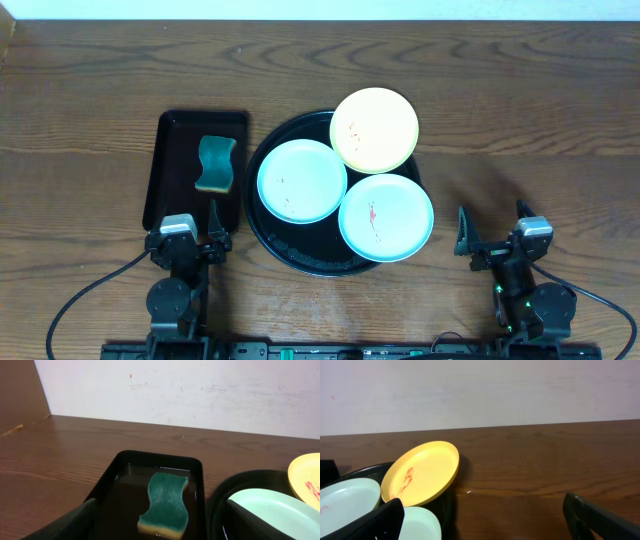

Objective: Clean dirty plates on tray and stack at the side

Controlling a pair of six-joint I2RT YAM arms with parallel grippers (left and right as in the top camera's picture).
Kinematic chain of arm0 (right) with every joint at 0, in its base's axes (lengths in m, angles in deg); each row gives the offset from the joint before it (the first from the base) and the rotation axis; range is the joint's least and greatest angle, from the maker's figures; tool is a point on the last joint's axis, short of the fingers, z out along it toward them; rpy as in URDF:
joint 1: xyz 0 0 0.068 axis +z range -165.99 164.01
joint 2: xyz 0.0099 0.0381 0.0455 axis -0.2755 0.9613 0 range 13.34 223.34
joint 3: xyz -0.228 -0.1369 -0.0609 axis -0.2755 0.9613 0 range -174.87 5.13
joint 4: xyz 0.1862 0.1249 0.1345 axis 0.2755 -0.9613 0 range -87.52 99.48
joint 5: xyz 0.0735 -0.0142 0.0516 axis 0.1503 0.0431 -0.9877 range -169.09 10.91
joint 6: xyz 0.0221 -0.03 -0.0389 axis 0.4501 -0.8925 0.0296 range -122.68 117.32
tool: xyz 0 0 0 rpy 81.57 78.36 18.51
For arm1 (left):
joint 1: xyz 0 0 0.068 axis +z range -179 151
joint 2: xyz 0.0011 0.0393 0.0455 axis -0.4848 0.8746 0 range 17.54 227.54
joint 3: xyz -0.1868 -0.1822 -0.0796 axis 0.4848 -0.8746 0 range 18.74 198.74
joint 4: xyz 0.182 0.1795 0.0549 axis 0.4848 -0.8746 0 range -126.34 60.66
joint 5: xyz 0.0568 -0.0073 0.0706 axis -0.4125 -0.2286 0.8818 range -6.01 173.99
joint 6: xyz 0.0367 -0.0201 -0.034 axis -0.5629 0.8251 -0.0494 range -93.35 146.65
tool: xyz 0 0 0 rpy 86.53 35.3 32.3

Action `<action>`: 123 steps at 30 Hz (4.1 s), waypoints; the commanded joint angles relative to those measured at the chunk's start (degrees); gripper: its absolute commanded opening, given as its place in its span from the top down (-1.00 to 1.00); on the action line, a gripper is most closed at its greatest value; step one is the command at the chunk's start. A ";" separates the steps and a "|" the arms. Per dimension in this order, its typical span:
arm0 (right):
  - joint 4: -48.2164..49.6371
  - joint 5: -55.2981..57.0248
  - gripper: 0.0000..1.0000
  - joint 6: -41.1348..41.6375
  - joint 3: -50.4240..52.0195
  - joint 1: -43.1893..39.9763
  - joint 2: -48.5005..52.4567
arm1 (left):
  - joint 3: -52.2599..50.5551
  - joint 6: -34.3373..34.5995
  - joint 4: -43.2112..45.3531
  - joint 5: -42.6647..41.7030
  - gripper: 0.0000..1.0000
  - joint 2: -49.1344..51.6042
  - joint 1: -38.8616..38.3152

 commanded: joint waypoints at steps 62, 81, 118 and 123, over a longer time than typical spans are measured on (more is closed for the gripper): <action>7.15 -8.74 -0.98 0.79 0.07 0.26 -0.31 | -0.72 -0.61 1.05 -2.64 -0.56 0.15 0.28; 5.57 -22.93 -0.99 2.40 -31.19 0.26 33.73 | 34.25 -0.57 -17.44 -11.10 -0.56 25.79 0.28; -36.83 -10.23 -0.26 7.78 -81.99 22.69 95.80 | 91.12 -0.55 -67.82 -16.74 -0.56 87.49 0.28; -36.11 -1.60 -0.09 14.71 -81.99 27.04 101.37 | 91.12 3.58 -67.34 -9.29 -0.56 87.49 0.28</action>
